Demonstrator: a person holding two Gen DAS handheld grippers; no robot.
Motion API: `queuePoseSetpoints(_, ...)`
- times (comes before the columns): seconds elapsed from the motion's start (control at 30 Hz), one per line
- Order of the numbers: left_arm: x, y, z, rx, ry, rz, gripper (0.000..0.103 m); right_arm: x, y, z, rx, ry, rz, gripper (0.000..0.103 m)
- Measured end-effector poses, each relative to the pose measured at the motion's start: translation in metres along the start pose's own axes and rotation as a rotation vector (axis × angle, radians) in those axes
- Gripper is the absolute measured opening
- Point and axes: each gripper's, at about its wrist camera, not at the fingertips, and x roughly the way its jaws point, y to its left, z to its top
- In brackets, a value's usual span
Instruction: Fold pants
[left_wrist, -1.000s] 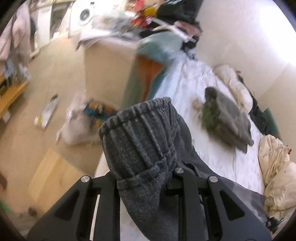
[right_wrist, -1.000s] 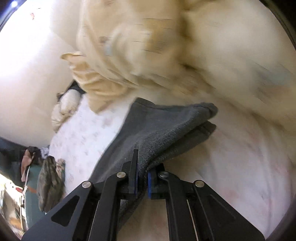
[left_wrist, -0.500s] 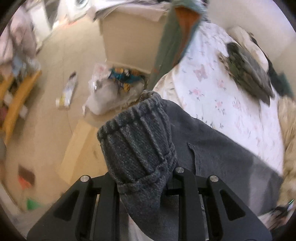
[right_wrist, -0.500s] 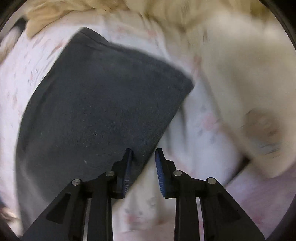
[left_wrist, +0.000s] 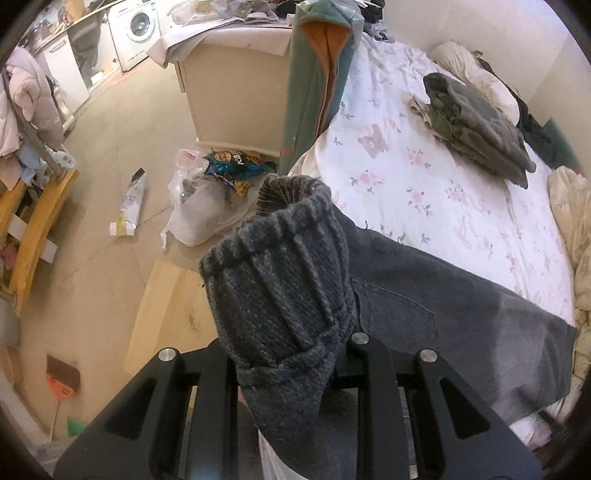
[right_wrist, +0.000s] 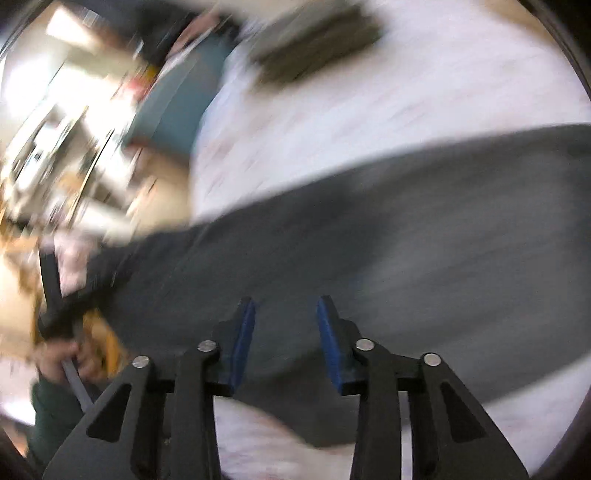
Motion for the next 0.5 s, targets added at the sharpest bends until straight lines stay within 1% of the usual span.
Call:
queuePoseSetpoints(0.03,0.000,0.000,0.000,0.002,-0.003,-0.006,0.018,0.030,0.018,-0.010,-0.045,0.043,0.029,0.029)
queuePoseSetpoints(0.07,-0.001,0.000,-0.001,0.000,-0.010,-0.013,0.018,0.042,0.025,-0.021,-0.065,0.059,0.038,0.029)
queuePoseSetpoints(0.1,-0.002,-0.001,-0.002,-0.002,-0.016,-0.021,0.018,0.066,0.035,-0.031,-0.086,0.101,0.044,0.027)
queuePoseSetpoints(0.17,-0.002,-0.004,-0.004,0.018,-0.019,-0.028,0.018,0.096,0.039,-0.045,-0.084,0.162,0.034,0.023)
queuePoseSetpoints(0.23,0.002,-0.011,-0.008,0.054,0.013,-0.070,0.018,0.131,0.033,-0.061,-0.050,0.272,0.002,0.021)
queuePoseSetpoints(0.27,0.003,-0.015,-0.010,0.076,0.016,-0.066,0.018,0.135,0.031,-0.068,-0.049,0.279,0.001,0.021)
queuePoseSetpoints(0.3,0.001,-0.021,-0.011,0.109,0.001,-0.048,0.018,0.134,0.031,-0.069,-0.064,0.270,0.005,0.020)
queuePoseSetpoints(0.33,-0.001,-0.024,-0.011,0.124,-0.008,-0.051,0.018,0.133,0.030,-0.065,-0.068,0.281,0.011,0.017)
queuePoseSetpoints(0.37,-0.004,-0.027,-0.010,0.137,-0.018,-0.057,0.018,0.130,0.027,-0.061,-0.054,0.289,0.017,0.016)
queuePoseSetpoints(0.4,-0.006,-0.030,-0.010,0.147,-0.023,-0.057,0.018,0.120,0.023,-0.057,-0.040,0.280,0.020,0.020)
queuePoseSetpoints(0.47,-0.009,-0.036,-0.011,0.172,-0.026,-0.064,0.018,0.099,0.024,-0.046,-0.076,0.212,0.030,0.020)
queuePoseSetpoints(0.5,-0.013,-0.041,-0.012,0.187,-0.036,-0.070,0.018,0.089,0.027,-0.036,-0.108,0.153,0.013,0.020)
